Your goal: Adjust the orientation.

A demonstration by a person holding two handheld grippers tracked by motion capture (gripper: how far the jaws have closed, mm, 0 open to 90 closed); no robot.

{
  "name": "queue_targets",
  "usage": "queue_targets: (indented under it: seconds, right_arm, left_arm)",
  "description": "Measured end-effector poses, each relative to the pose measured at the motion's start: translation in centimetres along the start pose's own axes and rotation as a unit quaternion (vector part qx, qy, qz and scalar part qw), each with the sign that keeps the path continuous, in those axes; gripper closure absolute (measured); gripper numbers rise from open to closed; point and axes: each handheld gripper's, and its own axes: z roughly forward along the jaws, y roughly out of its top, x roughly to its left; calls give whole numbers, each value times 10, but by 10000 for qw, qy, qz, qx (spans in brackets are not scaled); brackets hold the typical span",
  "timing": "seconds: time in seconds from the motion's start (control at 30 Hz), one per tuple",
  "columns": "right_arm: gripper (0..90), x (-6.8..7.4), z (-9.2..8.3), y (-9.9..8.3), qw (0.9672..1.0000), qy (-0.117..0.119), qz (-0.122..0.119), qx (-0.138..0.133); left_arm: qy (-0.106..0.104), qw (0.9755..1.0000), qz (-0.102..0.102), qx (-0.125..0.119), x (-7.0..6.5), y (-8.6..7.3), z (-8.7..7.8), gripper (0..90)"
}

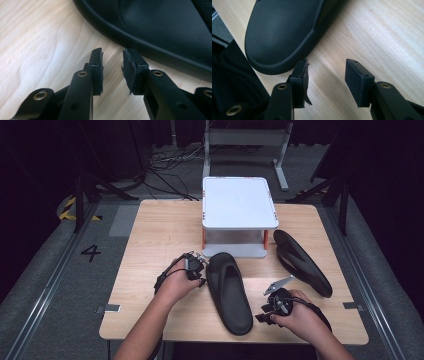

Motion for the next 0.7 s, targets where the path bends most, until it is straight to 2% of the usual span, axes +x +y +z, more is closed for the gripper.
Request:
queue_targets:
  seconds: [0.1, 0.13, 0.23, 0.3, 0.4, 0.43, 0.47, 0.5, 0.57, 0.63, 0.67, 0.7]
  right_arm:
    - [571, 4, 2, 0, 10000, 62, -44, 63]
    - [602, 6, 3, 0, 9999, 104, -56, 73]
    - [619, 10, 3, 3, 9997, 54, -198, 136]
    - [619, 14, 6, 4, 9996, 187, -215, 26]
    - [617, 19, 8, 8, 9992, 154, -358, 26]
    - [608, 20, 9, 8, 9991, 206, -366, -51]
    - [610, 21, 10, 9, 9987, 361, -316, -180]
    - [628, 24, 10, 10, 9983, 479, -283, -199]
    - [613, 26, 10, 12, 9982, 422, -401, -161]
    - [596, 25, 10, 13, 9974, 578, -295, -299]
    - [594, 26, 11, 13, 9976, 582, -237, -293]
    - [595, 26, 11, 14, 9978, 548, -276, -266]
  left_arm:
    - [-53, 9999, 32, -101, -4, 7, 3, 648]
    - [-54, 9999, 55, -90, -5, 7, 4, 640]
    - [-91, 9999, 19, -80, -5, 5, 2, 609]
    - [-73, 9999, -19, -82, -3, 1, -1, 589]
    - [-93, 9999, -104, -69, -1, -4, -4, 565]
    - [-91, 9998, -140, -78, -1, -5, -6, 562]
    - [-73, 9998, -147, -65, 0, -7, -7, 556]
    - [-83, 9998, -176, -86, 1, -8, -8, 553]
    - [-68, 9997, -223, -89, 3, -11, -10, 544]
    - [-62, 9997, -229, -104, 4, -13, -11, 537]
    - [-30, 9997, -248, -79, 4, -14, -11, 536]
    - [-72, 9996, -260, -91, 4, -15, -11, 532]
